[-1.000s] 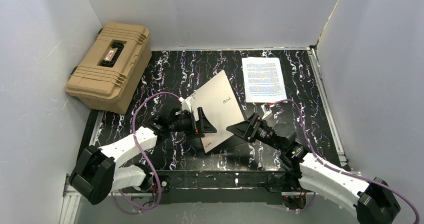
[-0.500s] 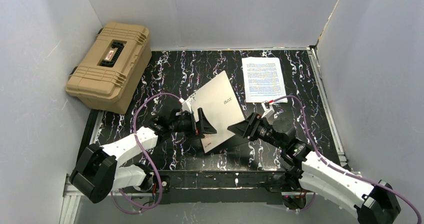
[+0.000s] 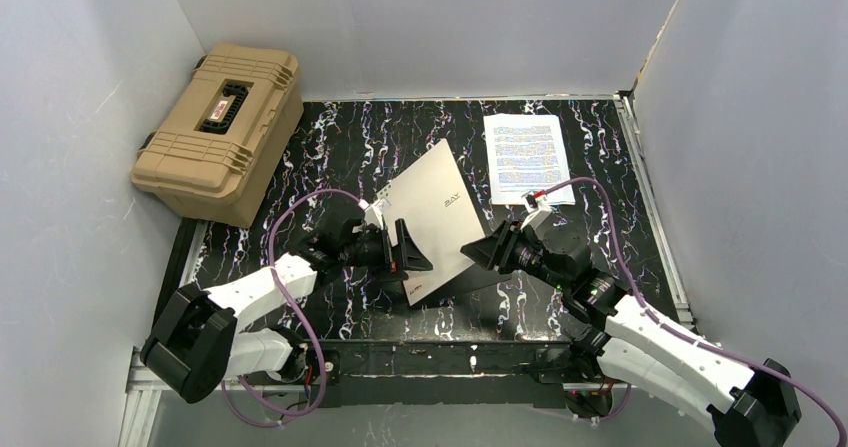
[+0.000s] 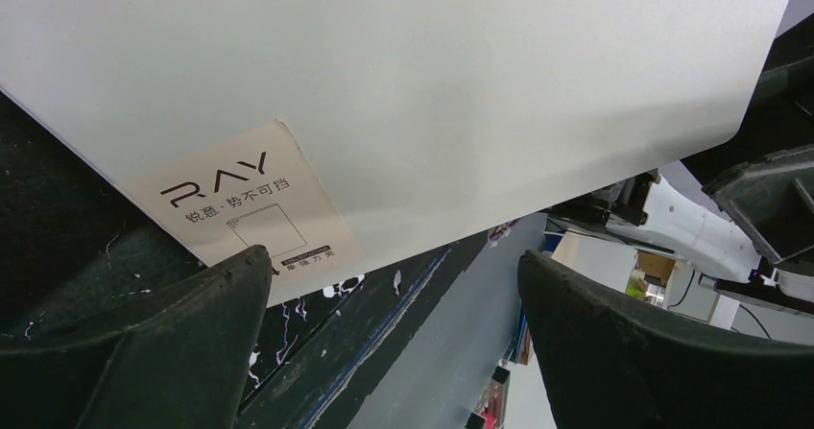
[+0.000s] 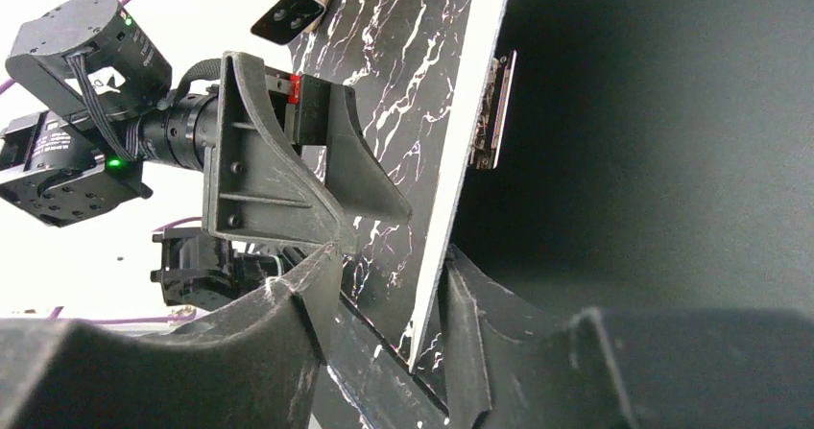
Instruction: Put the files into the folder
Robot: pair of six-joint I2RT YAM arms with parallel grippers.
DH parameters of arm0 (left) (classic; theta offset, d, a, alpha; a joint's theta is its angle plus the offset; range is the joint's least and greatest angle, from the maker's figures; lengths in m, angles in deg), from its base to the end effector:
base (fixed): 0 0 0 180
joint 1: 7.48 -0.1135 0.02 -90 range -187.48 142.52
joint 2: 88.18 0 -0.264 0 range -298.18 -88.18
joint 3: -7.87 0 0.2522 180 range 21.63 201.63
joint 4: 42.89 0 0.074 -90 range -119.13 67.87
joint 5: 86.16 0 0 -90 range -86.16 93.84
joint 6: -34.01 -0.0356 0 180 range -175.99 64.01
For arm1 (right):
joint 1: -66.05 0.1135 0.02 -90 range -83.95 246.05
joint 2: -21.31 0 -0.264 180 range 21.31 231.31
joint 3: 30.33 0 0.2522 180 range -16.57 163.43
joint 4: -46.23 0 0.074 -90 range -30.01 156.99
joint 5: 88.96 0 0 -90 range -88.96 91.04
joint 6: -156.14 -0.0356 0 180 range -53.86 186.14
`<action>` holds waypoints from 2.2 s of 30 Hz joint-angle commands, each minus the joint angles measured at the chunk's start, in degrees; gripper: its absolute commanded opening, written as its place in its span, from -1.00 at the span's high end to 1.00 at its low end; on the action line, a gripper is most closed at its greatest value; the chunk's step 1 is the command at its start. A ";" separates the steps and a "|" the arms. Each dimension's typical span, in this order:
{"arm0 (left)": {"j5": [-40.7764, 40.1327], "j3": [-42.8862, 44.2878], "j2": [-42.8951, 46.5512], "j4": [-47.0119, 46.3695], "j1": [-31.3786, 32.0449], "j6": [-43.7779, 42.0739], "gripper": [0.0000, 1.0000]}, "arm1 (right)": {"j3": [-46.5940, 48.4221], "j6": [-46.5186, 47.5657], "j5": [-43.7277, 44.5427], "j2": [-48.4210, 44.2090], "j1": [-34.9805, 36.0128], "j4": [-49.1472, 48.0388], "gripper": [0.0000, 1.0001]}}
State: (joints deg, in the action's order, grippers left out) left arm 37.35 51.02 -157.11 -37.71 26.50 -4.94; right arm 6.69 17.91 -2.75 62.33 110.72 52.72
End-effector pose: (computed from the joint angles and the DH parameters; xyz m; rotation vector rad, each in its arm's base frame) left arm 0.1889 -0.1510 0.1968 0.0475 2.3903 -1.4248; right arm 0.1264 0.1283 0.2492 0.0068 1.9249 1.2039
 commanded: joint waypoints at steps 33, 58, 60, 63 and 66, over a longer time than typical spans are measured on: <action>-12.03 36.40 5.39 46.11 -4.71 -8.50 -0.96 | 24.89 22.99 5.95 10.91 2.56 19.49 0.97; -14.99 52.93 -8.14 50.29 -8.66 -7.73 -0.76 | 47.67 29.32 49.72 28.68 31.88 36.51 0.97; -15.11 53.29 -8.99 50.80 -8.66 -8.21 -0.69 | 48.92 29.41 53.93 30.33 34.71 37.39 0.97; -15.78 53.42 -9.68 51.90 -8.66 -8.89 -0.61 | 50.72 29.84 61.47 33.02 39.55 38.91 0.97; -16.52 54.04 -9.91 53.32 -8.66 -9.70 -0.50 | 52.56 29.86 66.53 36.26 42.23 40.50 0.97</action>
State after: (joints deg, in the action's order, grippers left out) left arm 21.66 102.52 -167.43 12.30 18.10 -12.55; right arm 54.19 46.94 49.75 96.23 149.40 92.92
